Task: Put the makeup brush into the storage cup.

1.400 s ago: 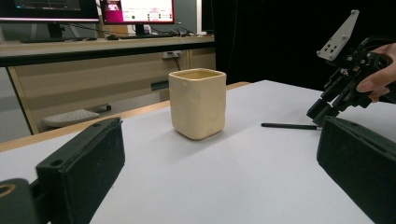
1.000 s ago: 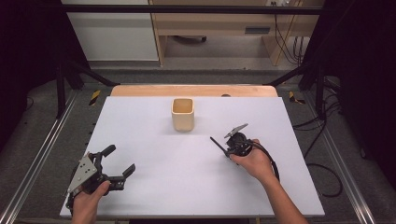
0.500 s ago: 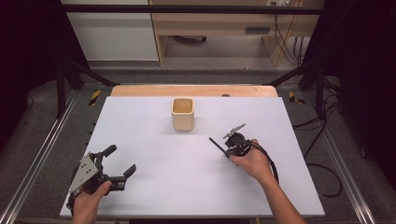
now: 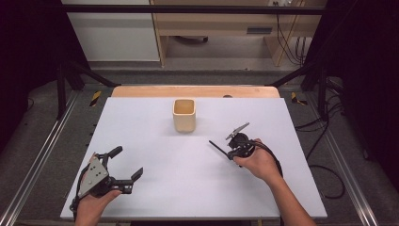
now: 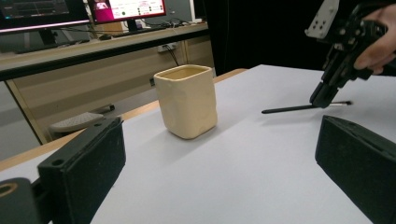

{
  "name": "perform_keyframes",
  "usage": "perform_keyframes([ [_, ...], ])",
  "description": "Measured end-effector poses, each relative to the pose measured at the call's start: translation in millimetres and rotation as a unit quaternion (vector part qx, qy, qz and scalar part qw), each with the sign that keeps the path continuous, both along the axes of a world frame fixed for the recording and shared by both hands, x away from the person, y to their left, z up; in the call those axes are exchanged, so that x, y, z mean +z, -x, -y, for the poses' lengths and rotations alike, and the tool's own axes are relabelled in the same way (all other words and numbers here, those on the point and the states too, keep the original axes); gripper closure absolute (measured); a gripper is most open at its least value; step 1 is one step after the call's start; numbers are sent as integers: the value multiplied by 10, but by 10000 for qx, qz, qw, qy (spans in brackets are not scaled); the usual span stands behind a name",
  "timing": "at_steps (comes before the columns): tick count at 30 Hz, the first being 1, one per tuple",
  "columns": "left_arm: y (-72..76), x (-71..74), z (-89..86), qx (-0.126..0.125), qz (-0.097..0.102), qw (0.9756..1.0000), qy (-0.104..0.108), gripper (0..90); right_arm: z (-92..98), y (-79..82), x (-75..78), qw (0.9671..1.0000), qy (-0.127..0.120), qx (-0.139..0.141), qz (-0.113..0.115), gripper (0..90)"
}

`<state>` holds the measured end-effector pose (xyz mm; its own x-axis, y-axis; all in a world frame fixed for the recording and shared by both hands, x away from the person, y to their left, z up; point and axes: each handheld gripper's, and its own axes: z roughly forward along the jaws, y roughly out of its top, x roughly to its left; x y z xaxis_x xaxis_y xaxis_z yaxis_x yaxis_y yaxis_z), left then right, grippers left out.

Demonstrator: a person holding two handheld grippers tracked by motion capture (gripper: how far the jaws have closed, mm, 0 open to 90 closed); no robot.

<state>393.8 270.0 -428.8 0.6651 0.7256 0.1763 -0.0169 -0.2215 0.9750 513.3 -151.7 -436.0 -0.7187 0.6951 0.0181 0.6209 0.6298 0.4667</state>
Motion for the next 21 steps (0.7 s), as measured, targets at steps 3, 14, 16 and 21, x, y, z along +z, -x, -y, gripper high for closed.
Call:
perform_keyframes([
  [3,-7,50,103,-51,79,9997,-240,14,-34,33,138,9998,31,204,-20,840],
  [14,-41,159,666,-535,208,9916,-1157,14,-313,131,683,9945,467,935,31,840],
  [16,-47,180,772,-601,275,9895,-1287,18,-385,147,785,9938,479,1005,4,840],
  [21,-74,213,949,-732,425,9848,-1519,28,-498,169,901,9920,528,1143,-9,840],
])
